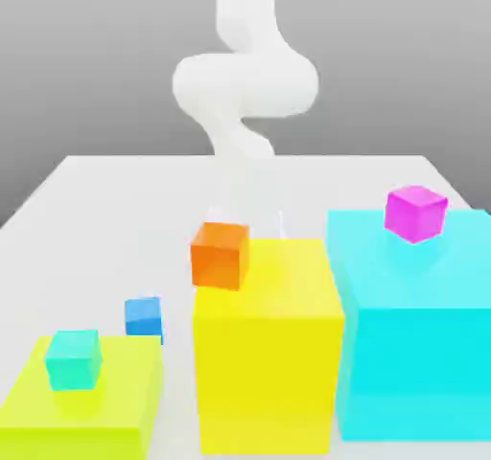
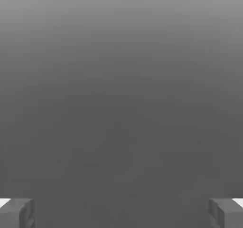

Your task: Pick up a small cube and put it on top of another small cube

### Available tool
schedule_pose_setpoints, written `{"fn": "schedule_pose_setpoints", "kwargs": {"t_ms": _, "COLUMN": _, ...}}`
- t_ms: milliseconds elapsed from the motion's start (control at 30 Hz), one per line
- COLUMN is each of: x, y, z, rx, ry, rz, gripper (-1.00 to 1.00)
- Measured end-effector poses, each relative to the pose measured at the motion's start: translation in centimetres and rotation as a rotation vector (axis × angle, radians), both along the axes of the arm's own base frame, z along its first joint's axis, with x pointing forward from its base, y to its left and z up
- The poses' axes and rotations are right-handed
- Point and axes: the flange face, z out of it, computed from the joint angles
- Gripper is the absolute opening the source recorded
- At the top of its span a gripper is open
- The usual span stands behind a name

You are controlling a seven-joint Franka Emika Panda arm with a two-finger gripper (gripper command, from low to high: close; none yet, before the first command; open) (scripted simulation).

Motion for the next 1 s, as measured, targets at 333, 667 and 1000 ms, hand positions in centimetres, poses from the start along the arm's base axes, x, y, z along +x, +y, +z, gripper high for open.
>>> {"fn": "schedule_pose_setpoints", "kwargs": {"t_ms": 333, "x": 3.5, "y": -10.5, "z": -24.8, "rx": -0.105, "ry": 0.371, "rz": 0.050, "gripper": 0.00}}
{"fn": "schedule_pose_setpoints", "kwargs": {"t_ms": 667, "x": -8.6, "y": -14.7, "z": -48.5, "rx": -0.058, "ry": 0.719, "rz": 0.198, "gripper": 0.00}}
{"fn": "schedule_pose_setpoints", "kwargs": {"t_ms": 1000, "x": -9.5, "y": -14.6, "z": -54.7, "rx": -0.060, "ry": 0.733, "rz": 0.203, "gripper": -1.00}}
